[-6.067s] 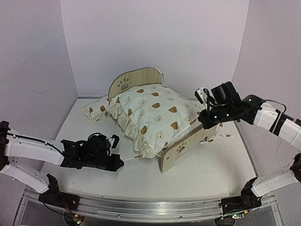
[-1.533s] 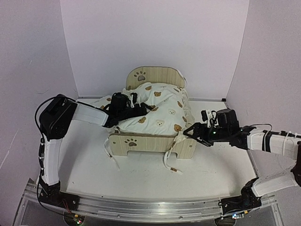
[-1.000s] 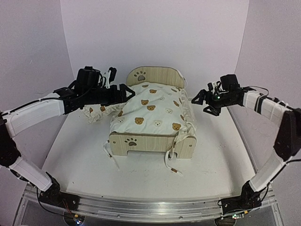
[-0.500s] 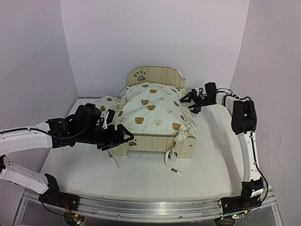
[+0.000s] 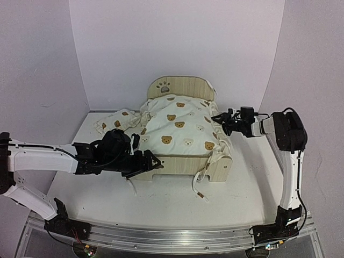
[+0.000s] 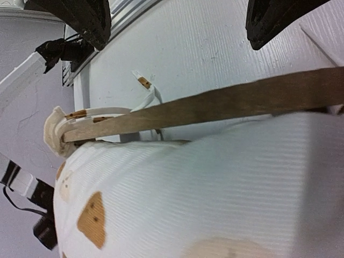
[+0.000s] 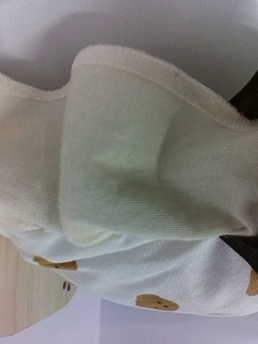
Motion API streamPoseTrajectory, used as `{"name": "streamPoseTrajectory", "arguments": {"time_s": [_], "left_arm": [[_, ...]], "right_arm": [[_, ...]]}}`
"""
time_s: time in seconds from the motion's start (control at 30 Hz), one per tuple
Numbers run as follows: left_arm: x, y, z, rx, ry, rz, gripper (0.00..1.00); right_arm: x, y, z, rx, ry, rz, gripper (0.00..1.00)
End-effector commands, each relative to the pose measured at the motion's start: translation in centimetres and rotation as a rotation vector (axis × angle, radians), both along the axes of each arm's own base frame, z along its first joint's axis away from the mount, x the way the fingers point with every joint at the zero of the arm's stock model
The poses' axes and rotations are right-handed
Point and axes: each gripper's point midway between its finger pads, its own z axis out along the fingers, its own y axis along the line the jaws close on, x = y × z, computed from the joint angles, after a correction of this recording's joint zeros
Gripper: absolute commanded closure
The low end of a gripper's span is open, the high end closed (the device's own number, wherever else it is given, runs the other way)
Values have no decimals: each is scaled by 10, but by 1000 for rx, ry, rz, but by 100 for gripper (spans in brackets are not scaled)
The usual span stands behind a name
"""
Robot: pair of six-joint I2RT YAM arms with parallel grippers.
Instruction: Set up the pet bed
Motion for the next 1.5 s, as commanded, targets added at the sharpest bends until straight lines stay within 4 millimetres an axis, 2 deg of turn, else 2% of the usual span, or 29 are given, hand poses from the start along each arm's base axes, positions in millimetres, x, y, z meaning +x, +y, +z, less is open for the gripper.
{"name": "streamPoseTrajectory", "arguments": {"time_s": [0.0, 0.07, 0.23, 0.3, 0.33, 0.43, 0.47, 0.53, 0.6, 0.7, 0.77, 0.9, 1.0, 1.1, 1.17, 1.23, 1.27, 1.33, 1.4, 1.47], "left_arm": [[23, -4, 17, -34, -115, 61, 13], [24, -3, 13, -30, -116, 69, 13], [24, -11, 3, -33, -108, 39, 12], [25, -16, 0, -29, -104, 29, 13], [25, -18, -3, -26, -100, 25, 12], [27, -20, -1, -22, -114, 15, 13], [29, -17, 0, -11, -131, 26, 12], [35, -7, 3, 1, -156, 59, 11], [45, 5, 3, 16, -175, 92, 11], [66, 19, 1, 28, -182, 134, 13], [83, 19, 8, 40, -221, 136, 13], [120, 18, 17, 101, -304, 139, 13], [158, 18, 17, 138, -341, 140, 13], [193, 10, 9, 172, -375, 94, 13], [212, -2, 6, 166, -397, 43, 13], [223, -12, 9, 149, -404, 0, 13], [226, -12, 12, 152, -407, 4, 14], [221, -5, 20, 162, -424, 11, 12], [210, 13, 25, 220, -421, 34, 11], [192, 40, 26, 300, -407, 57, 8]], "right_arm": [[-71, 2, 71, 146, -111, 40, 96], [-94, 1, 75, 131, -134, -4, 100], [-151, 28, 92, 43, -286, -12, 100], [-163, 42, 102, -51, -366, 0, 100], [-160, 43, 100, -72, -356, -8, 100], [-155, 42, 115, -37, -352, -30, 100], [-162, 44, 121, -20, -363, -44, 100], [-190, 50, 116, 2, -361, -82, 100], [-213, 40, 112, -5, -359, -170, 100], [-238, 23, 94, -30, -302, -278, 100], [-256, 27, 88, -44, -286, -282, 100], [-282, 47, 70, -79, -245, -245, 99], [-302, 71, 55, -110, -223, -161, 91], [-317, 91, 48, -164, -238, -71, 90], [-325, 99, 52, -178, -275, -37, 89], [-328, 106, 47, -239, -268, 18, 82], [-326, 109, 51, -272, -277, 33, 77], [-332, 105, 39, -409, -220, 90, 58], [-339, 93, 38, -568, -208, 163, 41], [-348, 82, 49, -686, -254, 261, 29]]}}
